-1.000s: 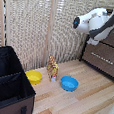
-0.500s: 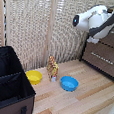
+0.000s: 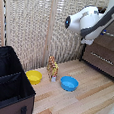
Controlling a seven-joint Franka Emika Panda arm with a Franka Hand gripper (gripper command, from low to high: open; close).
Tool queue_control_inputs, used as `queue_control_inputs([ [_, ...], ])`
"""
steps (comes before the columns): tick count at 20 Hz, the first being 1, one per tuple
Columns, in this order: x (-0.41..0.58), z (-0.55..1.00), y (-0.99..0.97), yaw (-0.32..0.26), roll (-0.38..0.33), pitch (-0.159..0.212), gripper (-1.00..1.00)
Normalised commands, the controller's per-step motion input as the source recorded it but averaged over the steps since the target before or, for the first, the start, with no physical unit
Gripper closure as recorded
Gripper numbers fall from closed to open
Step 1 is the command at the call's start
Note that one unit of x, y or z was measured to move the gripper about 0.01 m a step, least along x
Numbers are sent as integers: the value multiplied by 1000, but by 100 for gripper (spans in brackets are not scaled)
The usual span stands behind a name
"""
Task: Kindly move your gripper toward the top drawer's handle. With caution, hold the handle robustly using your gripper and pull open the top drawer. Let the handle go. Relocate your gripper to the bowl placed in the background. Gently hold the bowl using your gripper. Bring the gripper and the bowl to the ajar drawer. Softly release the bowl into it.
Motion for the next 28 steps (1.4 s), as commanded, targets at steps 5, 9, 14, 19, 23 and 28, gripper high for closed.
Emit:
queue_control_inputs([
  [5, 137, -165, 744, -132, 37, -26, 100],
  [9, 118, -204, 783, -126, 24, -27, 100],
  [14, 137, -144, 583, -87, 17, -15, 100],
  [19, 125, 0, 26, 30, -9, 2, -100],
  [23, 259, 0, 34, 12, -8, 54, -100],
  [28, 311, -26, 381, 0, -7, 5, -100],
])
